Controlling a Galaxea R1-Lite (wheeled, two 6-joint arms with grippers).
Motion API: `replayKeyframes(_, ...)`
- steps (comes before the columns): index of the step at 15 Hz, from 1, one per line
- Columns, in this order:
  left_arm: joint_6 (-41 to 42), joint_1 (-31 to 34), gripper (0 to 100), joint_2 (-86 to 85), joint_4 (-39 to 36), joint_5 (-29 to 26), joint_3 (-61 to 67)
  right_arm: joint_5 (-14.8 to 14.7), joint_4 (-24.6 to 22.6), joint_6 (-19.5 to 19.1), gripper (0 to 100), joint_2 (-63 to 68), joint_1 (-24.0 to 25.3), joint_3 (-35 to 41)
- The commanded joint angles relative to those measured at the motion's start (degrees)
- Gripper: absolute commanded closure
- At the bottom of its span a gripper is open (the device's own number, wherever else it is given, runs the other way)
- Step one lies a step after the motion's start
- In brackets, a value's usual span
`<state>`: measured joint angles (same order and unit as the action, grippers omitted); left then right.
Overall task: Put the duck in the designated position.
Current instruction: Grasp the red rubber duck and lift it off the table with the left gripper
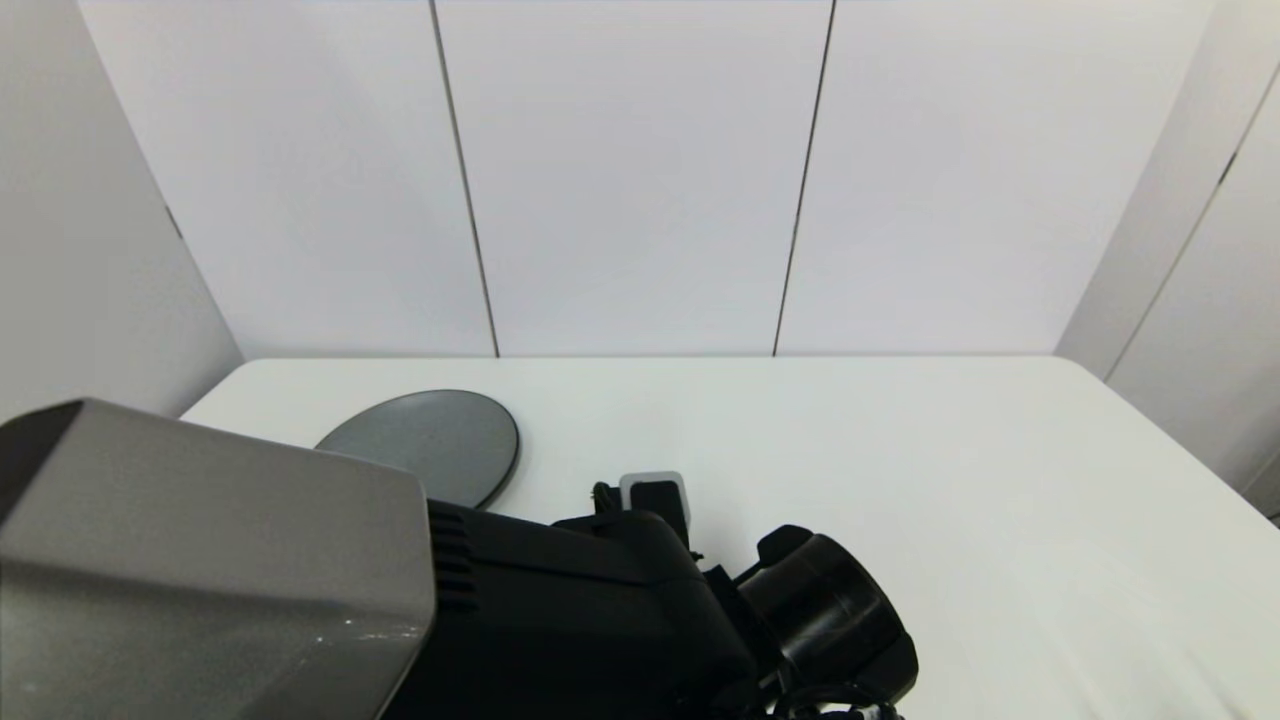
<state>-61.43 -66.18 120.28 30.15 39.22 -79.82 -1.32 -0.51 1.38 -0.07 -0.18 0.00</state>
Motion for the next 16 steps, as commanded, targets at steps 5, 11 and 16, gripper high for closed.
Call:
replayKeyframes(5, -0.1, 0.0, 100, -0.4, 2.8, 0.2, 0.0, 0.0, 0.0, 0.0, 0, 0.1, 0.0, 0.0)
replayKeyframes(11, 0.2, 0.0, 100, -1.8, 2.7, 0.3, -0.2, 0.0, 0.0, 0.0, 0, 0.1, 0.0, 0.0)
replayKeyframes(16, 3.9, 1.5, 100, -8.6, 4.4, 1.9, 0.7, 0.0, 0.0, 0.0, 0, 0.1, 0.0, 0.0)
